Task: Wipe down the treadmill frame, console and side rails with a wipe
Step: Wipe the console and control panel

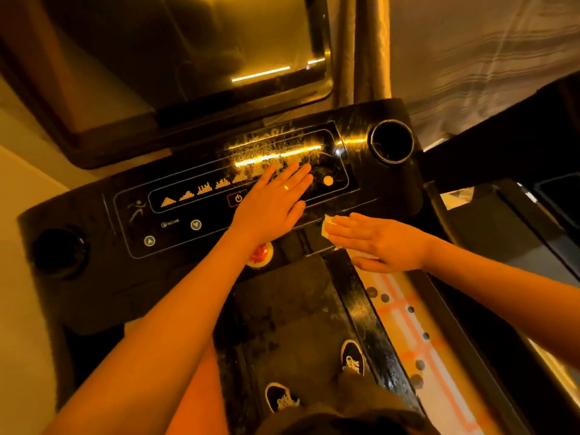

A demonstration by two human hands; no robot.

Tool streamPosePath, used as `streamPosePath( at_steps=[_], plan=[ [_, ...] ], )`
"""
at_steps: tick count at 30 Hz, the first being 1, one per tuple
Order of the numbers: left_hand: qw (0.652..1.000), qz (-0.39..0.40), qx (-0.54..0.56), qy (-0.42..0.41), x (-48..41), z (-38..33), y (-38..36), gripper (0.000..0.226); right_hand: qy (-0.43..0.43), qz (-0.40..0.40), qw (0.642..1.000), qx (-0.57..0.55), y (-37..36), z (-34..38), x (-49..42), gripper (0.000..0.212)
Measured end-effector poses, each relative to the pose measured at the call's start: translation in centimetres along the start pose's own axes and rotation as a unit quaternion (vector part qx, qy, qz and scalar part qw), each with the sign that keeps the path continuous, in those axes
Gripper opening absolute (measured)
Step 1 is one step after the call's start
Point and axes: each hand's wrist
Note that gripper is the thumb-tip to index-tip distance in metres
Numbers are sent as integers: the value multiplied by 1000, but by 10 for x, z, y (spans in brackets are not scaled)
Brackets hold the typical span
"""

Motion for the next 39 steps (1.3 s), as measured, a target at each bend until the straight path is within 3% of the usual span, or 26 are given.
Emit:
streamPosePath(
  at_steps=[6, 12, 16, 18, 20, 22, 23, 27, 31, 35, 39],
  plan=[
    [1000, 16, -2, 8, 1, -1, 5, 60, 107, 56, 993, 3, 11, -31, -15, 57],
    [999, 26, 15, 15, 2, -3, 7, 57, 163, 79, 983, 11, 17, -44, -24, 58],
    [994, 13, 63, 86, 14, -18, 14, 54, 199, 79, 977, 19, 12, -41, -48, 61],
    [967, -57, 159, 193, 37, -39, 14, 53, 212, 91, 973, 28, 16, -45, -47, 65],
    [894, -130, 272, 332, 69, -71, 10, 52, 229, 86, 969, 16, 18, -47, -43, 66],
    [839, -160, 328, 404, 95, -111, 3, 53, 219, 39, 975, -2, 25, -54, -39, 63],
    [831, -154, 341, 413, 103, -130, -1, 53, 194, 6, 981, -6, 29, -61, -38, 61],
    [866, -31, 292, 406, 102, -183, -19, 60, 56, -47, 997, -3, 33, -88, -41, 61],
    [887, 0, 159, 434, 88, -193, -34, 72, 43, -61, 997, 35, 19, -91, -44, 61],
    [891, 5, 93, 445, 89, -189, -41, 83, 45, -70, 995, 47, 17, -91, -44, 61],
    [855, 8, 63, 514, 94, -174, -42, 88, 43, -64, 995, 58, 17, -91, -44, 61]
  ],
)
Point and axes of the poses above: each hand's wrist, its own x-axis away from the middle knuckle, its own y-axis out of the back of the hand, z = x × y, and after that the axes turned 15 degrees about y, right-handed
